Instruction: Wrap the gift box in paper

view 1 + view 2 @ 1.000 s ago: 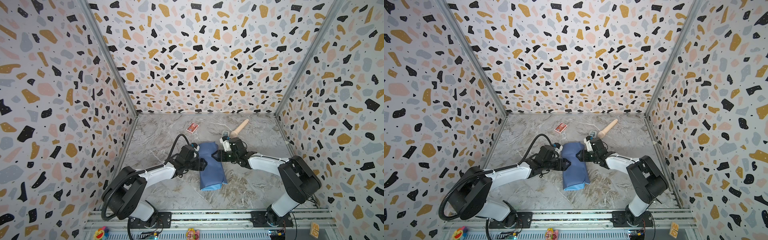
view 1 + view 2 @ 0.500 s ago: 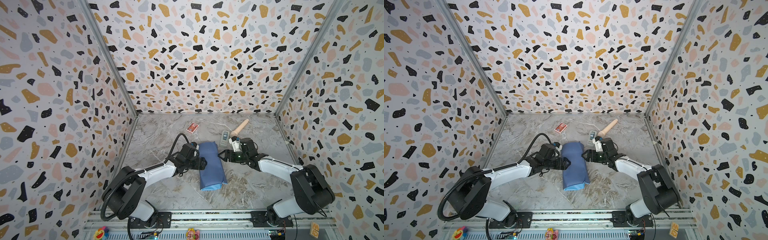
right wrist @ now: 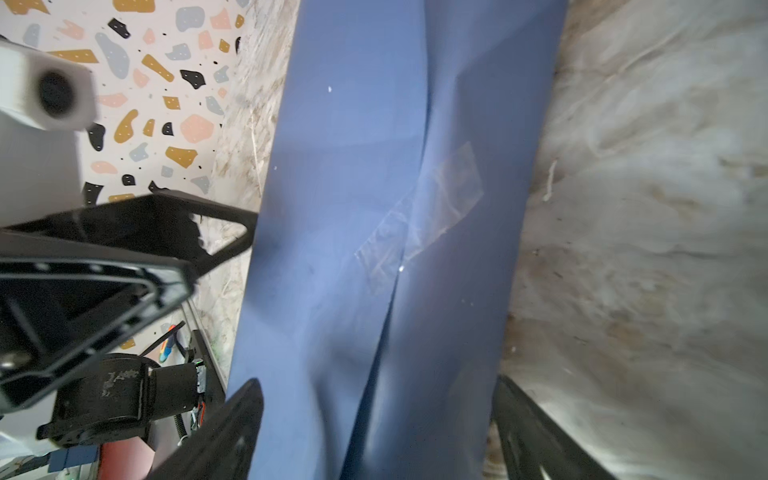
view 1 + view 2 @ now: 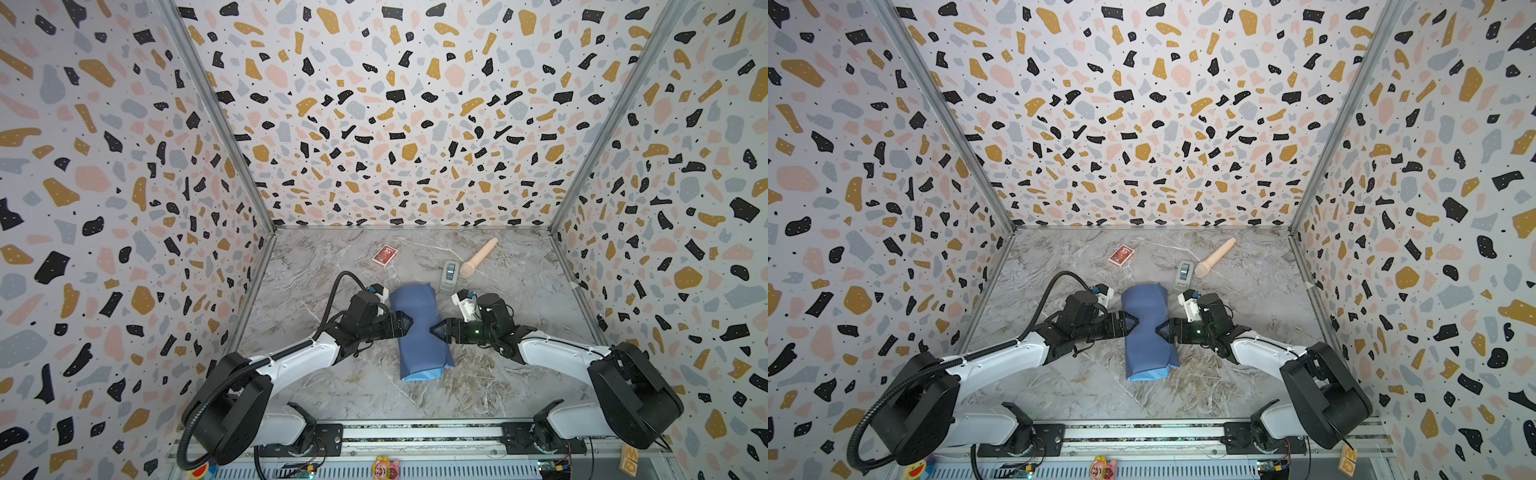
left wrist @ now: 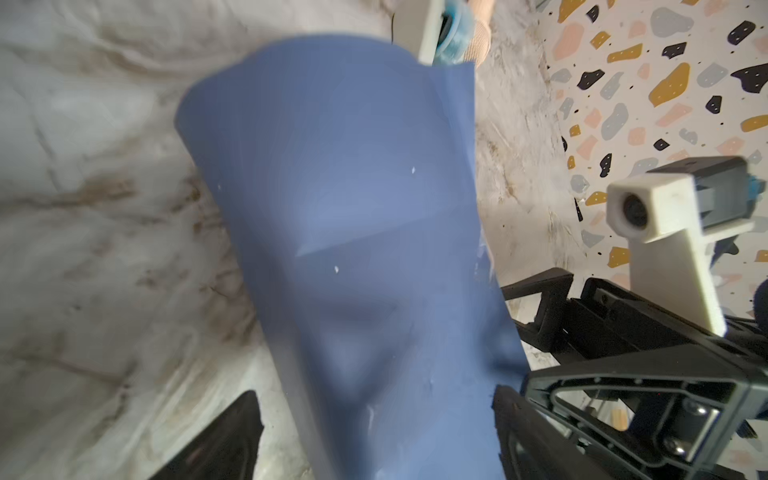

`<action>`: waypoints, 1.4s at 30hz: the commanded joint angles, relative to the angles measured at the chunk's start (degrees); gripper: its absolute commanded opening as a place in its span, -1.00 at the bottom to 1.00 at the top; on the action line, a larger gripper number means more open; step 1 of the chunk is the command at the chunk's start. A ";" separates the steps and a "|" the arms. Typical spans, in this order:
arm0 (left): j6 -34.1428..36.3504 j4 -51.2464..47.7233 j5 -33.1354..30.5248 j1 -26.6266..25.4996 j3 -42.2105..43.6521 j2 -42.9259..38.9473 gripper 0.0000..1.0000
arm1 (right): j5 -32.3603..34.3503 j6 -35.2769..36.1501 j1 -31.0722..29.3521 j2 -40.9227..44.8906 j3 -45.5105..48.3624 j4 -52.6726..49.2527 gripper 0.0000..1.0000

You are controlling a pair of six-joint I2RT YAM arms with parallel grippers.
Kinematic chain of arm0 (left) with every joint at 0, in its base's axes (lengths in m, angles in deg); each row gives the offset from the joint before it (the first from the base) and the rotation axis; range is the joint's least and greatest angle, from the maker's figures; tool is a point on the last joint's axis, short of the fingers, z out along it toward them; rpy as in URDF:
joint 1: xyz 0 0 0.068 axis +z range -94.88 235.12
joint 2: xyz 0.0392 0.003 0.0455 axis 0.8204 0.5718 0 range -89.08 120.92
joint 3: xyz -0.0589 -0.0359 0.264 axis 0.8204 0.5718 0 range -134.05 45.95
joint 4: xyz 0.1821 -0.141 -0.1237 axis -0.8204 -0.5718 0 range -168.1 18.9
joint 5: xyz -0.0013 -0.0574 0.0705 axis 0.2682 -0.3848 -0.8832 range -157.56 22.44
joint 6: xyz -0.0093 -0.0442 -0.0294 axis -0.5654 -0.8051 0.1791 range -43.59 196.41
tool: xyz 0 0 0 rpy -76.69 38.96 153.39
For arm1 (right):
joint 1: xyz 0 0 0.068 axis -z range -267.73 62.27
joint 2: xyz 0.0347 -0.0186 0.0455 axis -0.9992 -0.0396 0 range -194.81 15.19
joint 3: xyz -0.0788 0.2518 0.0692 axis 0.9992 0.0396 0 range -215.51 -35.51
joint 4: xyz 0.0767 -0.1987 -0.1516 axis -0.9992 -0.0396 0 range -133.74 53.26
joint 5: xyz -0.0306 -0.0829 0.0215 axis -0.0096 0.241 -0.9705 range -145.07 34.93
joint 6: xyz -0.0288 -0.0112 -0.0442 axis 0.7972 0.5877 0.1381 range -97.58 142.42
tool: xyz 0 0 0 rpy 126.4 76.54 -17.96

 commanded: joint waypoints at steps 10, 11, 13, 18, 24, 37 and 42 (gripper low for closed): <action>-1.31 6.79 6.43 4.86 -6.75 9.65 0.53 | 2.36 -7.61 -2.94 -6.20 -4.63 10.95 0.62; -0.52 6.14 6.05 5.90 -7.49 9.76 0.53 | 2.74 -6.83 -2.92 -7.36 -6.33 10.22 0.62; 1.18 3.85 4.28 7.20 -8.47 9.00 0.57 | 3.60 -4.63 -2.70 -8.74 -9.20 7.81 0.64; 6.04 -0.71 -0.01 7.61 -5.64 3.20 0.72 | 9.51 2.35 -0.97 -5.76 -11.41 -2.04 0.75; 7.11 0.13 3.88 7.92 1.22 -1.27 0.76 | 9.26 3.43 -2.31 0.21 -6.89 -4.04 0.78; 2.14 6.73 10.35 2.27 3.95 -2.24 0.72 | -0.68 4.18 -1.48 -10.44 -15.40 -0.81 0.72; 6.22 0.76 3.48 2.18 4.17 -5.23 0.77 | 4.43 10.70 0.60 -7.78 -15.21 -9.32 0.76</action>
